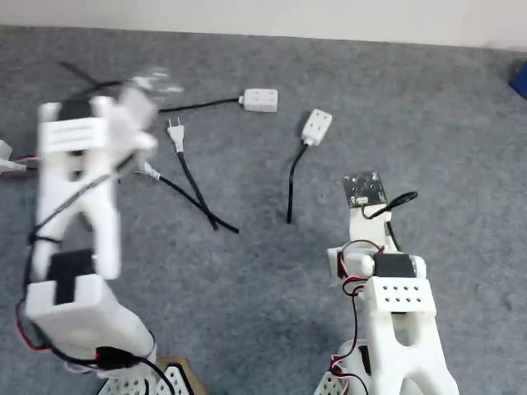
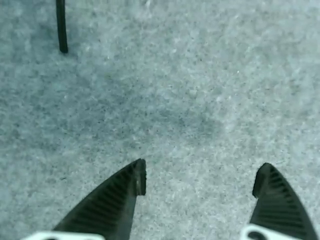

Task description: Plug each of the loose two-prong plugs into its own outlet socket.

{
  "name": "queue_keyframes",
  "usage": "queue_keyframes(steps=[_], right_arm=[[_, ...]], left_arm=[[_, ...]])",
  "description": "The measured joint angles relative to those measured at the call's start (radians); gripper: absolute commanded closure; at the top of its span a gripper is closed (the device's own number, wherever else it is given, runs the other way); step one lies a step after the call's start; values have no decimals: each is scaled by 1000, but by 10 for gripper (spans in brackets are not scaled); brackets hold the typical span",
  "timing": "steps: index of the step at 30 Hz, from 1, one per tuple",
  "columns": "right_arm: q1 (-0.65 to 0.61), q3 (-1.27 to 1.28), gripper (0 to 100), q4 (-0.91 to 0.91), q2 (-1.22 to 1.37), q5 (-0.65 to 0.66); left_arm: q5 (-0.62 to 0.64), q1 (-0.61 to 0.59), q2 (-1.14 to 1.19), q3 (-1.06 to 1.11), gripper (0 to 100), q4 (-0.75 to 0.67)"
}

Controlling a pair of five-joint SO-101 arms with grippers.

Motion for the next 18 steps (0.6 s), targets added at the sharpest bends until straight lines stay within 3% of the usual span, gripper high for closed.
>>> queue_keyframes(steps=[5,11,16,18], right_arm=[[0,0,667,0,0,0],[0,0,667,0,0,0],[-2,2,667,0,0,0],[-2,6,667,0,0,0]], left_arm=[[-114,-245,0,-52,994,2],[-146,-505,29,-57,990,-196],[-146,-615,133,-61,985,-308],[-146,-632,158,-61,936,-344]])
